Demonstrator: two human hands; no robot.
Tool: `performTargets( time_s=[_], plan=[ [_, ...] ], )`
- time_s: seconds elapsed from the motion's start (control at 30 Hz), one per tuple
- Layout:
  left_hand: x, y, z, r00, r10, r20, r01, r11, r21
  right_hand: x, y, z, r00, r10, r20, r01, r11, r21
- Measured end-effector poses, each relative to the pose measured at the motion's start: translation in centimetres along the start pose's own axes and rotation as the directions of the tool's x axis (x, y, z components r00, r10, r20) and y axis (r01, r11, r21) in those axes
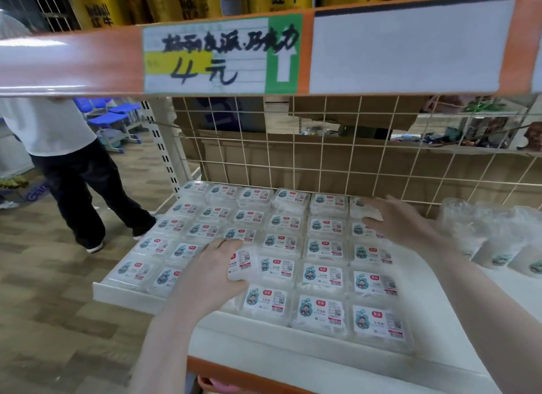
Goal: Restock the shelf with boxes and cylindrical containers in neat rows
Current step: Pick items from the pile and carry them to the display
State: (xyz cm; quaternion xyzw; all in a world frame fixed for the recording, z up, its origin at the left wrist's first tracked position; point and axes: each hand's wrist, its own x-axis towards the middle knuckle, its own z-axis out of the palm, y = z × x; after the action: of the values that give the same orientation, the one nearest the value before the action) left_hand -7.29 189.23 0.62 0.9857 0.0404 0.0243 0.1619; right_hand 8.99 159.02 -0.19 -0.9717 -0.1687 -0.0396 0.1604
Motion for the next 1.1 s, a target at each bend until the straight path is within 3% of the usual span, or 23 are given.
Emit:
performTargets(
  time_s=[0.37,0.67,0.83,1.1],
  plan=[
    [0.3,-4.6,-1.8,0.998,0.023,0.062,-0.024,1.000,0.014,-4.8,-6.7,2.3,0.981,0.192,0.019,-0.192,0.981,-0.005],
    [1.2,-5.8,-2.2,0.999,-0.031,0.019,0.031,0.999,0.020,-3.9,-8.8,4.2,0.996,0.069,-0.056,-0.071,0.997,-0.029],
    [1.1,-7.9,-3.0,0.998,-0.058,0.021,0.058,0.998,0.040,-2.9,-11.0,4.4,0.997,0.076,0.029,-0.077,0.996,0.033],
    [4.9,-13.1,-5.9,0.999,-0.021,0.032,0.018,0.994,0.112,-1.2,-15.7,5.6,0.990,0.138,0.031,-0.140,0.989,0.053]
  ],
)
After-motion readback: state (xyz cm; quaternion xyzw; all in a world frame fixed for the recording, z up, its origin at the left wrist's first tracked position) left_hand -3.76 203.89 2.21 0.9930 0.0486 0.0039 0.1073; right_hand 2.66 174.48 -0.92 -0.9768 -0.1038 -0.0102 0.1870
